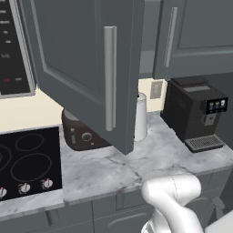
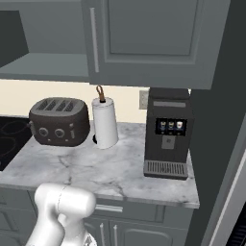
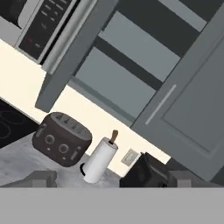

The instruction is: Close all open cabinet doors.

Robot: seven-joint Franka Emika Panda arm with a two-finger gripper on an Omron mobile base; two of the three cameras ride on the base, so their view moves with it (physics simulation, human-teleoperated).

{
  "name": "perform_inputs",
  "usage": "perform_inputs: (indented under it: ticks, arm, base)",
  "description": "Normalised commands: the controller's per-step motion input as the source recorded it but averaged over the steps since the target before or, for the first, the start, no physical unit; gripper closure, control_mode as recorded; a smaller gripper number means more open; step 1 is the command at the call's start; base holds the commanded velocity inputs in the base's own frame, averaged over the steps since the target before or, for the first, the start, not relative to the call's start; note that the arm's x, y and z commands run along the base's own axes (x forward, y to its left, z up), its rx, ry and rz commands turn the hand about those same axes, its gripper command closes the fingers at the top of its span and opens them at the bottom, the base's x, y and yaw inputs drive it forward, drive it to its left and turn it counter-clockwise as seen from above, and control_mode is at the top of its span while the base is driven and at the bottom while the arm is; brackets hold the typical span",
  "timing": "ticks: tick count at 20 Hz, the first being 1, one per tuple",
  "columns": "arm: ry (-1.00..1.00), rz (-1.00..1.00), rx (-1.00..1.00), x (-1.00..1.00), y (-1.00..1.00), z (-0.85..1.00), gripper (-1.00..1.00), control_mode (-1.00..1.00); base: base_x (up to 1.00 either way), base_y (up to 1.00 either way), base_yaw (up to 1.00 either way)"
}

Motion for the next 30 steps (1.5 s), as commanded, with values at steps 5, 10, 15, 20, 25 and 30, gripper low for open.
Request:
perform_inputs:
  ticks: [5, 10, 15, 20, 25, 30]
  arm:
    - [0.0, 0.01, -0.15, 0.0, 0.87, -0.04, -1.0, -1.0]
    - [0.0, 0.0, -0.15, 0.01, 0.92, 0.0, -1.0, -1.0]
    - [0.0, 0.0, -0.16, 0.1, 0.96, 0.0, -1.0, -1.0]
    - [0.01, -0.01, -0.15, 0.37, 0.85, 0.0, -1.0, -1.0]
    - [0.07, 0.0, -0.08, 0.61, 0.19, 0.0, -1.0, -1.0]
    - [0.21, 0.0, 0.0, 0.8, -0.02, 0.0, -1.0, -1.0]
  base:
    - [0.0, 0.0, 0.0]
    - [0.0, 0.0, 0.0]
    - [0.0, 0.0, 0.0]
    - [0.0, 0.0, 0.0]
    - [0.0, 0.0, 0.0]
    - [0.0, 0.0, 0.0]
